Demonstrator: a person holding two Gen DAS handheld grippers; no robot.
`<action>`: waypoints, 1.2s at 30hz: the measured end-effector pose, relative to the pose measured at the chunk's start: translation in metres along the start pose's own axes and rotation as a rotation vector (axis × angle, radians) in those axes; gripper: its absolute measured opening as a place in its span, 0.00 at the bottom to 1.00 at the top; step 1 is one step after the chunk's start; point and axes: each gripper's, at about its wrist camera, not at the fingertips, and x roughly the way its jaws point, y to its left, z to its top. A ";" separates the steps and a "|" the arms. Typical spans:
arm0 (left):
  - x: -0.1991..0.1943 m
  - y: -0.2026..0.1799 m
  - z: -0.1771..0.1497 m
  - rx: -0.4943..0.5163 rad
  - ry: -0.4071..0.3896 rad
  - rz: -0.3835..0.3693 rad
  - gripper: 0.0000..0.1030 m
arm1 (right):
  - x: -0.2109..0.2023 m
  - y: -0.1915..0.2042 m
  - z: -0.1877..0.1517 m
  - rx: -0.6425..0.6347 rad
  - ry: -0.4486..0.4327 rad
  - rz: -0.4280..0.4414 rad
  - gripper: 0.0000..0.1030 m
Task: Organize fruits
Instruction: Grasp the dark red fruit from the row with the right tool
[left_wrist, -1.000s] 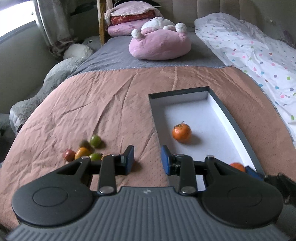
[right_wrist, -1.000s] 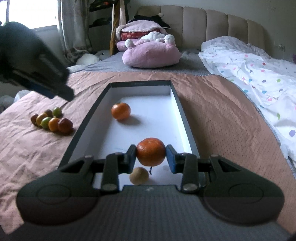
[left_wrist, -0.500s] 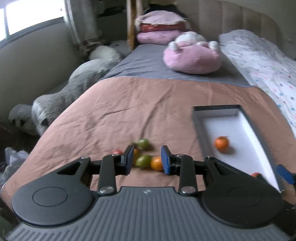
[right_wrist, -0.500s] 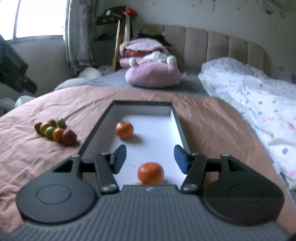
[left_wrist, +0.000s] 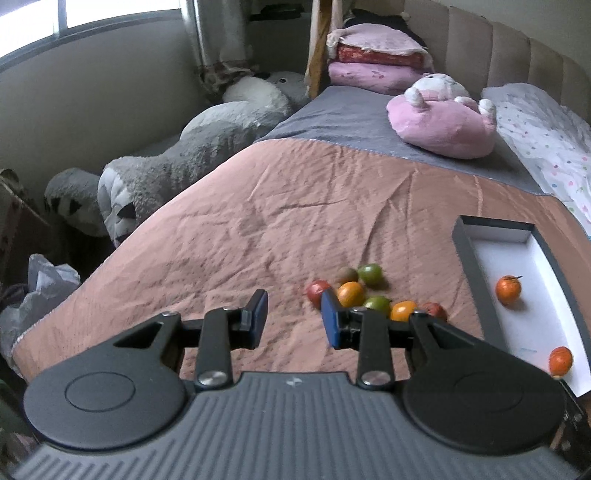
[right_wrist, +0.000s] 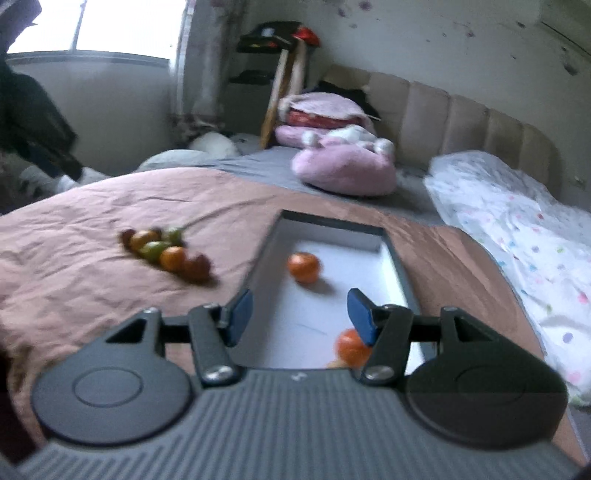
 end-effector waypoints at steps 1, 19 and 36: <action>0.004 0.004 -0.002 -0.006 0.003 0.001 0.36 | -0.003 0.006 0.002 0.000 -0.002 0.016 0.57; 0.060 0.026 -0.031 -0.034 0.069 -0.003 0.36 | 0.056 0.073 0.039 -0.049 0.116 0.167 0.47; 0.072 0.037 -0.035 -0.107 0.115 -0.021 0.36 | 0.143 0.080 0.032 0.004 0.275 0.060 0.46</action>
